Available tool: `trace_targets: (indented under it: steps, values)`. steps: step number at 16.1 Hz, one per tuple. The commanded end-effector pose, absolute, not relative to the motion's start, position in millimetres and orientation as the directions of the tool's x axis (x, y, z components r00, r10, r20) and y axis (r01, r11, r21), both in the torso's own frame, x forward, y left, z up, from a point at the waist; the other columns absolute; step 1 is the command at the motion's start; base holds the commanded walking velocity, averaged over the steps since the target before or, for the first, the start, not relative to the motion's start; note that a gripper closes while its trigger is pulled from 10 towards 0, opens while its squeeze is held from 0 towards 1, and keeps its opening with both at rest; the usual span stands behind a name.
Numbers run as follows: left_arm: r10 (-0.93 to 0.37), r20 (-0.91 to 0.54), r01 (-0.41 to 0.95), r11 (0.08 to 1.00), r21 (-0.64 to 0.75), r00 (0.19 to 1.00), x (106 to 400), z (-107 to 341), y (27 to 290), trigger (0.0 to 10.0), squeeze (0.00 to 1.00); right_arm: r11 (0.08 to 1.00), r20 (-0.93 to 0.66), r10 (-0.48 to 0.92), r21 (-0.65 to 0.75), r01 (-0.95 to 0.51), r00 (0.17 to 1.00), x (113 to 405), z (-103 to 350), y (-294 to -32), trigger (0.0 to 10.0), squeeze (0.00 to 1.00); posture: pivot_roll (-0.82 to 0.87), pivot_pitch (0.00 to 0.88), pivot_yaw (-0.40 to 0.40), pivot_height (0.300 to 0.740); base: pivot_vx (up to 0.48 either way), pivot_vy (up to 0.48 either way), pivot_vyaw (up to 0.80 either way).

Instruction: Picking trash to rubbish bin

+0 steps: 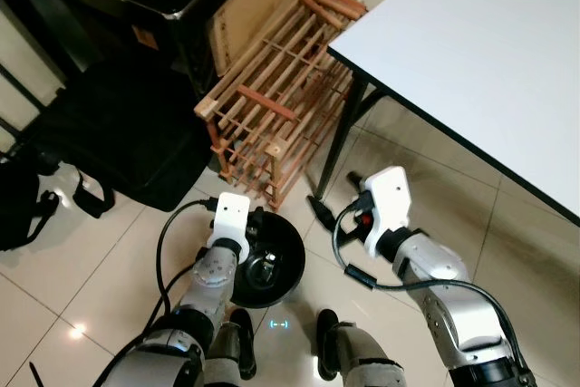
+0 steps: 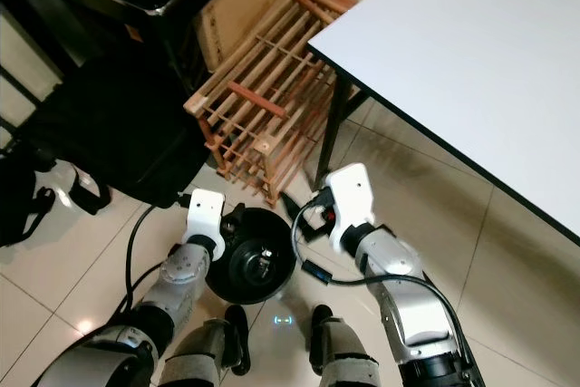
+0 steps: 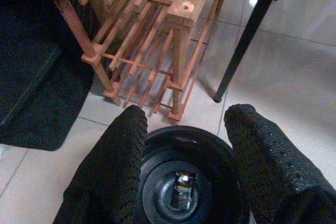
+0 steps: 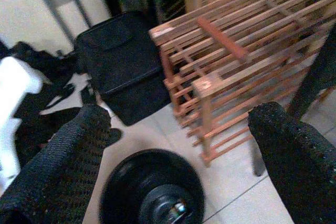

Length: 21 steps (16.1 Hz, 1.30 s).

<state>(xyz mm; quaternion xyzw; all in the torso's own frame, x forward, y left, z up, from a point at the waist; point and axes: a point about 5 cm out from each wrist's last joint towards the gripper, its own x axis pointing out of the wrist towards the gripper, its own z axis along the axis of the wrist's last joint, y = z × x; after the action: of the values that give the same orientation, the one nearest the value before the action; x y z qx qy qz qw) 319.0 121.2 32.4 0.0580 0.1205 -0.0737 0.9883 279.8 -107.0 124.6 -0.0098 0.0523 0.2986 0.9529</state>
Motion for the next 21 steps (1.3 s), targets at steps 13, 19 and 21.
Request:
trace_targets:
  steps: [13, 19, 21]
  values:
    - [-0.112, -0.196, 0.125, 0.99, 0.057, 0.974, 319, 38, 125, 10.0, 0.0, 0.986, -0.069, 0.118, -0.112, -0.125, 0.991, 323, 131, -149, 10.0, 0.0, -0.08, 0.16, 0.021, 0.74, 0.0, 0.0, 0.0]
    - [-0.09, -0.089, 0.092, 0.995, 0.027, 0.992, 328, 58, 124, 10.0, 0.0, 0.997, -0.018, 0.022, -0.069, -0.023, 1.0, 336, 131, -150, 10.0, 0.0, -0.07, 0.075, 0.061, 0.74, 0.0, 0.0, 0.0]
    - [-0.089, -0.09, 0.092, 0.995, 0.031, 0.992, 329, 59, 124, 10.0, 0.0, 0.997, -0.011, 0.03, -0.066, -0.03, 0.999, 336, 131, -148, 10.0, 0.0, -0.07, 0.061, 0.06, 0.74, 0.0, 0.0, 0.0]
